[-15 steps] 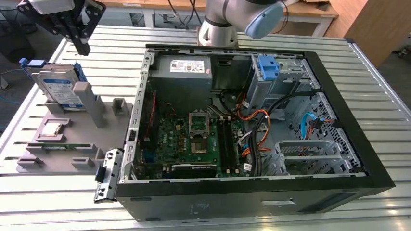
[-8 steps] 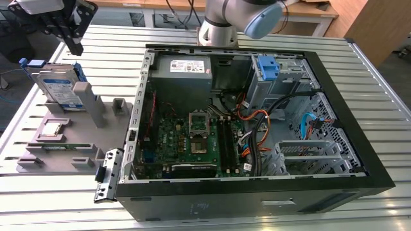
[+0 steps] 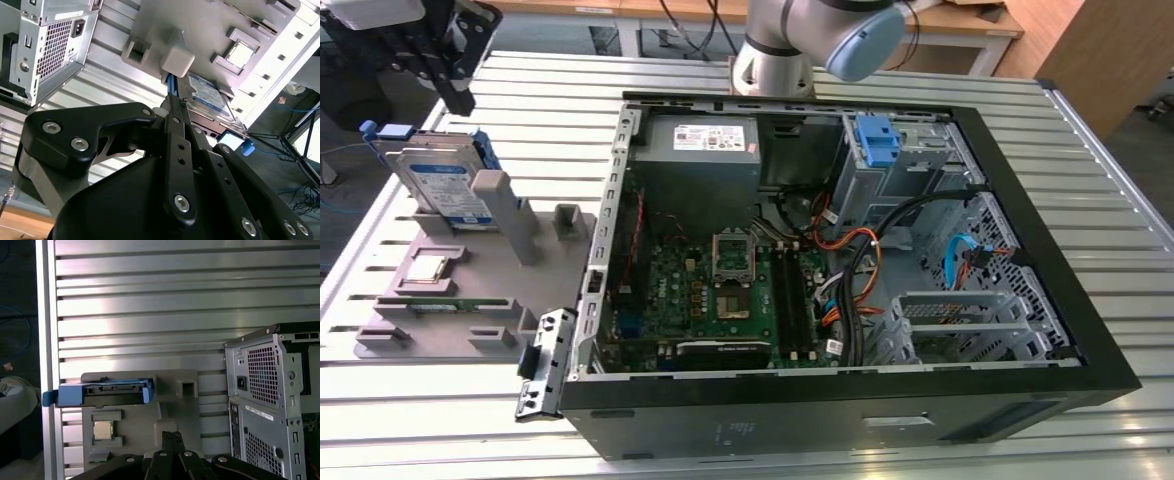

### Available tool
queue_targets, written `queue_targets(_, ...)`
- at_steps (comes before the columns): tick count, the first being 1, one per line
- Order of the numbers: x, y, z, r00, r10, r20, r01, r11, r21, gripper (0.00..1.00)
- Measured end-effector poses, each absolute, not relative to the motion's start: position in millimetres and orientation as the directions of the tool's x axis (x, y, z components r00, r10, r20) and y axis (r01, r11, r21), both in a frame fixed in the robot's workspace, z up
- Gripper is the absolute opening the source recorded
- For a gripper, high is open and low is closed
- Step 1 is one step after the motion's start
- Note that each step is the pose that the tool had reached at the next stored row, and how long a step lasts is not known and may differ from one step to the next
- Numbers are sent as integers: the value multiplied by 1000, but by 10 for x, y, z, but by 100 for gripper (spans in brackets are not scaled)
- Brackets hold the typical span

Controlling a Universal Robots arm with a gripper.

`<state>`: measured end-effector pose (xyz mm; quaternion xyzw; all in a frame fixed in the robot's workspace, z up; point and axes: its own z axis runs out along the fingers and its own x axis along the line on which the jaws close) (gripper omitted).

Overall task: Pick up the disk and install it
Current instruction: 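Reach for the disk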

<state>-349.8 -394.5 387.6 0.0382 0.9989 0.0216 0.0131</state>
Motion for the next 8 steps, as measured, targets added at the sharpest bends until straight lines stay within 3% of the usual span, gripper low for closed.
queue_targets(8, -3624, -3945, 3854, -997, 77, -24, 76, 996, 44, 11)
